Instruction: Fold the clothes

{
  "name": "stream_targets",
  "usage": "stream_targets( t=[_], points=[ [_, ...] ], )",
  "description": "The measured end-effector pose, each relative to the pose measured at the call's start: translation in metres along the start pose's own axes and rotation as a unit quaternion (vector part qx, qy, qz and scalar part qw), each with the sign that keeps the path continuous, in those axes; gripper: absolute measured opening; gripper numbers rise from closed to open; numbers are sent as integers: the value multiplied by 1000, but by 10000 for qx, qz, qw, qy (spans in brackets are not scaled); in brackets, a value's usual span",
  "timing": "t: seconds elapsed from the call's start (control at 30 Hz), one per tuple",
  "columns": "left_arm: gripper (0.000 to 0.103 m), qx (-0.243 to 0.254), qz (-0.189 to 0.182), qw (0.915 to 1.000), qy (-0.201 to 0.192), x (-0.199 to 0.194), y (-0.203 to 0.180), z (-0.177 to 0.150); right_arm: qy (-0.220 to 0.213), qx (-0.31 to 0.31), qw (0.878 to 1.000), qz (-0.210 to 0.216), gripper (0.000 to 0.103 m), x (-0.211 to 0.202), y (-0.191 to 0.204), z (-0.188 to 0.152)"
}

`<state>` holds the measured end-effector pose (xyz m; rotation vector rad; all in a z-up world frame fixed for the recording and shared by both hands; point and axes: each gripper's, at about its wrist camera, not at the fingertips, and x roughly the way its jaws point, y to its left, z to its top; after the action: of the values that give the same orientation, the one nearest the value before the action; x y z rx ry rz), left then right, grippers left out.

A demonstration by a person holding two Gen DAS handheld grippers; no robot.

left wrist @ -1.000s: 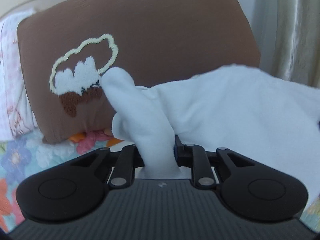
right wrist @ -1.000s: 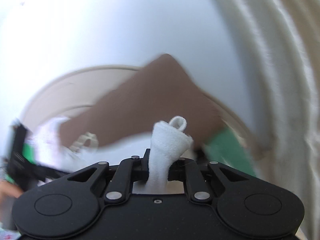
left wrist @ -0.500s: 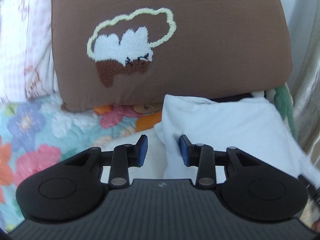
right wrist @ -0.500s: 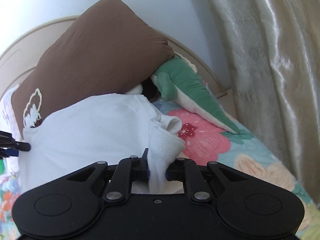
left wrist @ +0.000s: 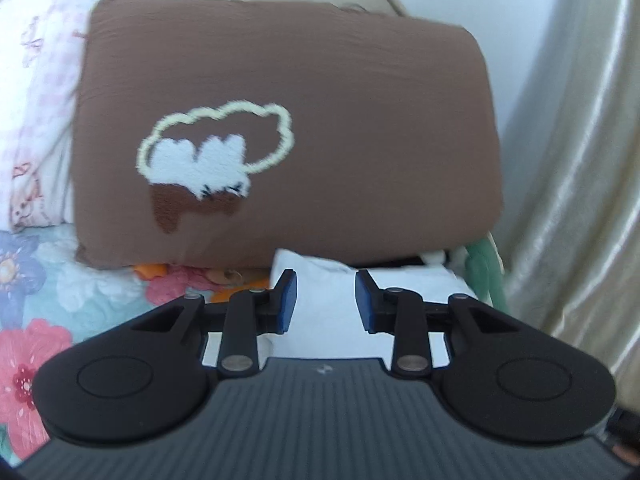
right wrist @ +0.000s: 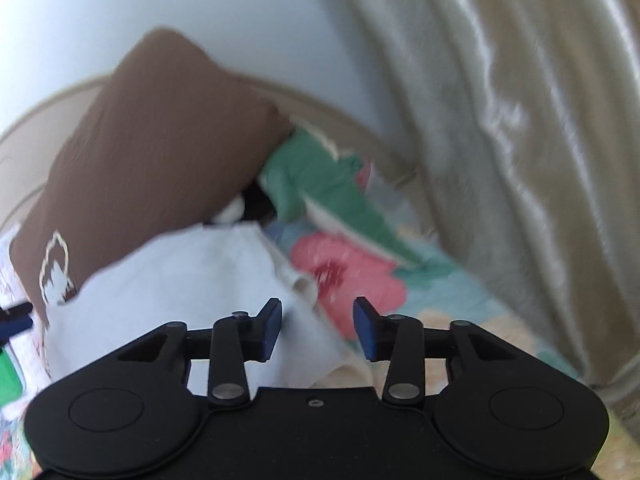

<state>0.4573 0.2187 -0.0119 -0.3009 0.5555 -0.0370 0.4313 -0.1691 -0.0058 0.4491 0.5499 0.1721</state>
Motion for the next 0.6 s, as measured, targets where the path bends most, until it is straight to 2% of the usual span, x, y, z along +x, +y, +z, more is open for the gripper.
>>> stream_targets(
  t=[0.13,0.23,0.33,0.4,0.53,0.6],
  points=[
    [31,258,1,9995,165,14,-6,-5,-434,-762,9956,333,48,-22,35,5],
    [31,240,59,9988,427,36,-5,-8,-364,-1494,9853,747,60,-14,76,-3],
    [28,251,407,9967,654,60,-2,-10,-1,-2006,9736,1088,63,13,112,-10],
    [27,223,632,9944,812,76,0,-10,342,-2279,9669,1099,63,36,137,-10],
    [27,40,1017,9879,1173,105,4,-8,1413,-2398,9593,478,67,105,153,6],
    [27,-64,1063,9860,1279,113,8,-9,1779,-2499,9514,263,80,134,154,10]
  ],
)
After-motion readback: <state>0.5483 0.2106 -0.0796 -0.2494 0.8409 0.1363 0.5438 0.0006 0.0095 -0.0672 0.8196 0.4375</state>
